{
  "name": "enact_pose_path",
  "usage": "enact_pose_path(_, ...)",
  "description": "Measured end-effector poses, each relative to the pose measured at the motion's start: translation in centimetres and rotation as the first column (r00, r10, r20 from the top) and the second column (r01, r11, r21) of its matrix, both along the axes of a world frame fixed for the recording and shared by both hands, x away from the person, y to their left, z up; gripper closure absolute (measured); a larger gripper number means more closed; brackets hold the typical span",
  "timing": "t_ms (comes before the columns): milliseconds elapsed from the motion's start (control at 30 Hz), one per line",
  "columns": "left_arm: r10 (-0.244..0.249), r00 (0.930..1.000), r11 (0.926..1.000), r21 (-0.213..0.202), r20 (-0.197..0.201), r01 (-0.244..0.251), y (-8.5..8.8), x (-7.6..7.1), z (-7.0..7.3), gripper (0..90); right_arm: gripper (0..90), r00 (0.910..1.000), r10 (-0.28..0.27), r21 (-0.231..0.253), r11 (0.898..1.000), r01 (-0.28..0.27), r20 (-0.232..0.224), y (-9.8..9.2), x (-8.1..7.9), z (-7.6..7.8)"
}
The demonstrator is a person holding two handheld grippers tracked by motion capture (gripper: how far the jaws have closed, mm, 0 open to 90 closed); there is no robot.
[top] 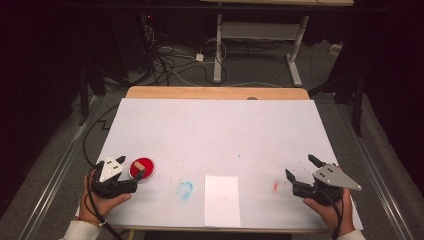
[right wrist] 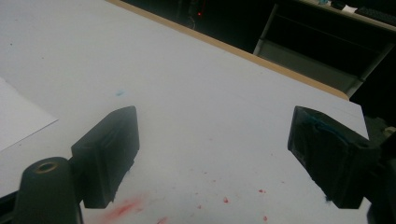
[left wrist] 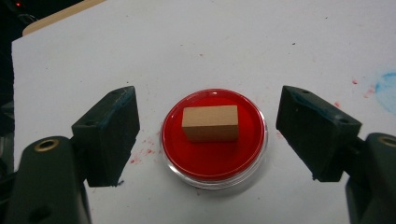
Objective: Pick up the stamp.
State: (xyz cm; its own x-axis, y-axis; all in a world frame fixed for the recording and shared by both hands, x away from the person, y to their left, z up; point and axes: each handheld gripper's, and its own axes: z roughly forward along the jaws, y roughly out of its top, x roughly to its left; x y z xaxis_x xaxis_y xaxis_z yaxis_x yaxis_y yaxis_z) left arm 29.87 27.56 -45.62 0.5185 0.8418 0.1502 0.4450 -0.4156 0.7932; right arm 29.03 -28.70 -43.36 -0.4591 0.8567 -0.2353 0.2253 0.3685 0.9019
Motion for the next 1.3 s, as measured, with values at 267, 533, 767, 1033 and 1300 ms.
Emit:
enact_pose_path(267,-0.010,0.9999,0.9999,0.004,0.008,0.010,-0.1,-0.3,0.3,21.0,16.7,1.0000,0.009,0.000,1.000,-0.009,0.005,0.1,-0.1,0.1)
enact_pose_path(533,-0.011,0.9999,0.9999,0.012,0.001,0.011,-0.1,-0.7,0.3,21.0,16.7,0.9996,0.024,-0.006,1.000,-0.024,0.010,0.6,-0.4,0.2)
enact_pose_path(767,-0.008,1.0000,0.9999,0.010,0.003,0.008,0.2,-0.8,0.6,21.0,16.8,0.9993,0.038,-0.011,0.999,-0.037,0.009,0.9,-0.1,0.1)
enact_pose_path(1033,-0.015,0.9999,0.9999,0.006,-0.009,0.015,0.7,-0.8,1.4,21.0,16.8,0.9993,0.039,-0.009,0.999,-0.039,0.001,1.1,0.0,0.1)
enact_pose_path(1300,-0.035,0.9980,0.9993,0.012,-0.053,0.035,1.7,0.4,2.4,21.1,17.6,0.9989,0.044,-0.015,0.999,-0.044,-0.018,1.5,0.6,-0.3)
